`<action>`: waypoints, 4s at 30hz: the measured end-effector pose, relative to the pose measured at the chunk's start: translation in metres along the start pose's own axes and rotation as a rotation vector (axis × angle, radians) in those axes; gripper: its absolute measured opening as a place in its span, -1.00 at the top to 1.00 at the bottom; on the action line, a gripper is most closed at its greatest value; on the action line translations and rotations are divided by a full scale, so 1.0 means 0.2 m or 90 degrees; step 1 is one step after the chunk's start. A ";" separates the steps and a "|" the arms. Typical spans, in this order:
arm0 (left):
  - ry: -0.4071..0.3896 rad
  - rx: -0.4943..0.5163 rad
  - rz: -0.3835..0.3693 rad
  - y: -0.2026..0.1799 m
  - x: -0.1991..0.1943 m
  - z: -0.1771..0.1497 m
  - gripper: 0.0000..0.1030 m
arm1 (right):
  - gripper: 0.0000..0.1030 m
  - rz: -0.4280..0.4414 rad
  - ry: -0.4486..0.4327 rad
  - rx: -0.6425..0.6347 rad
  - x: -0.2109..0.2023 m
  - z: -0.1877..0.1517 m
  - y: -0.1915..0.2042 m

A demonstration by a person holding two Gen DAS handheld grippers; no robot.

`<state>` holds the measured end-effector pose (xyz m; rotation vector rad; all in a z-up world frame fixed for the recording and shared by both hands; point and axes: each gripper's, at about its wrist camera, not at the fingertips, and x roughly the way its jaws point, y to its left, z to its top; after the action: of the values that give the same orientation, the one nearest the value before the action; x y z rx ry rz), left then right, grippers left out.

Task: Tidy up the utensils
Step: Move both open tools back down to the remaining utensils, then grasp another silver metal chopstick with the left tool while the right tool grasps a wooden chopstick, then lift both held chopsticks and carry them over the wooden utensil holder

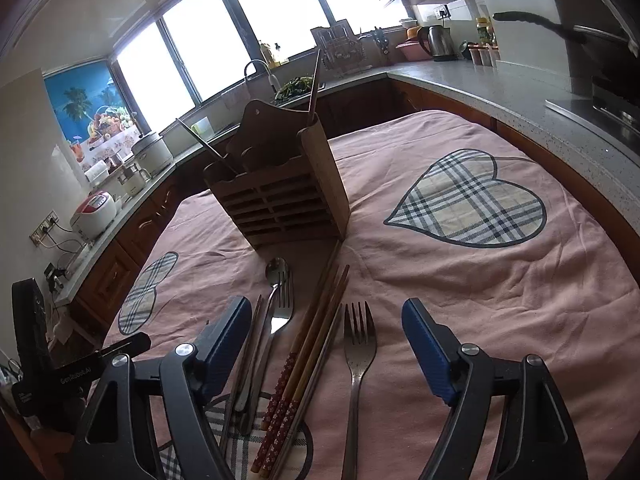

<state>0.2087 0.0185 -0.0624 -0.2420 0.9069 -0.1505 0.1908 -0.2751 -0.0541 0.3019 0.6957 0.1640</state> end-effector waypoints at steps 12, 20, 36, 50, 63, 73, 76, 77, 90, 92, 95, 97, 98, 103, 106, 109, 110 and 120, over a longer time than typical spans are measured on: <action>0.071 0.035 0.006 -0.06 0.22 0.06 -0.22 | 0.04 0.009 0.067 -0.001 0.34 0.12 0.00; 0.111 0.046 0.004 -0.10 0.36 0.08 0.09 | 0.19 -0.010 0.109 -0.037 0.60 0.22 0.03; 0.087 0.114 0.044 -0.14 0.40 0.08 0.85 | 0.82 -0.071 0.166 -0.116 0.86 0.22 0.10; 0.038 0.058 -0.030 -0.07 0.12 0.13 0.93 | 0.89 0.032 0.068 -0.049 0.39 0.29 0.10; -0.044 0.045 -0.062 -0.05 -0.24 0.13 0.93 | 0.90 0.077 -0.013 -0.036 -0.01 0.31 0.19; -0.086 0.047 -0.073 -0.04 -0.40 0.12 0.93 | 0.90 0.090 -0.050 -0.039 -0.17 0.30 0.22; -0.095 0.047 -0.077 -0.03 -0.44 0.11 0.93 | 0.90 0.092 -0.059 -0.042 -0.21 0.30 0.23; -0.099 0.047 -0.078 -0.03 -0.46 0.11 0.93 | 0.90 0.093 -0.063 -0.043 -0.22 0.30 0.24; -0.170 0.023 -0.096 0.00 -0.59 0.16 0.93 | 0.90 0.092 -0.123 -0.045 -0.33 0.35 0.26; -0.179 0.021 -0.101 0.00 -0.59 0.17 0.93 | 0.90 0.091 -0.131 -0.044 -0.33 0.36 0.26; -0.188 0.019 -0.107 -0.01 -0.60 0.20 0.93 | 0.90 0.091 -0.142 -0.042 -0.34 0.38 0.25; -0.194 0.018 -0.110 -0.01 -0.60 0.22 0.93 | 0.90 0.087 -0.151 -0.041 -0.33 0.39 0.25; -0.197 0.018 -0.111 -0.02 -0.60 0.22 0.93 | 0.90 0.088 -0.153 -0.039 -0.33 0.39 0.24; -0.214 0.019 -0.120 -0.03 -0.61 0.28 0.93 | 0.90 0.087 -0.164 -0.032 -0.30 0.42 0.23; -0.225 0.017 -0.125 -0.04 -0.62 0.32 0.93 | 0.90 0.087 -0.172 -0.028 -0.29 0.45 0.22; -0.239 0.011 -0.131 -0.05 -0.62 0.37 0.93 | 0.90 0.088 -0.186 -0.021 -0.28 0.47 0.20; -0.243 0.010 -0.133 -0.05 -0.62 0.38 0.93 | 0.90 0.087 -0.192 -0.019 -0.28 0.48 0.20; -0.282 -0.003 -0.150 -0.10 -0.57 0.57 0.93 | 0.90 0.070 -0.252 0.001 -0.23 0.65 0.13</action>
<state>0.2292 0.0420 0.0983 -0.3695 0.4359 -0.3005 0.2395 -0.2896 0.0764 0.3618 0.2875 0.2022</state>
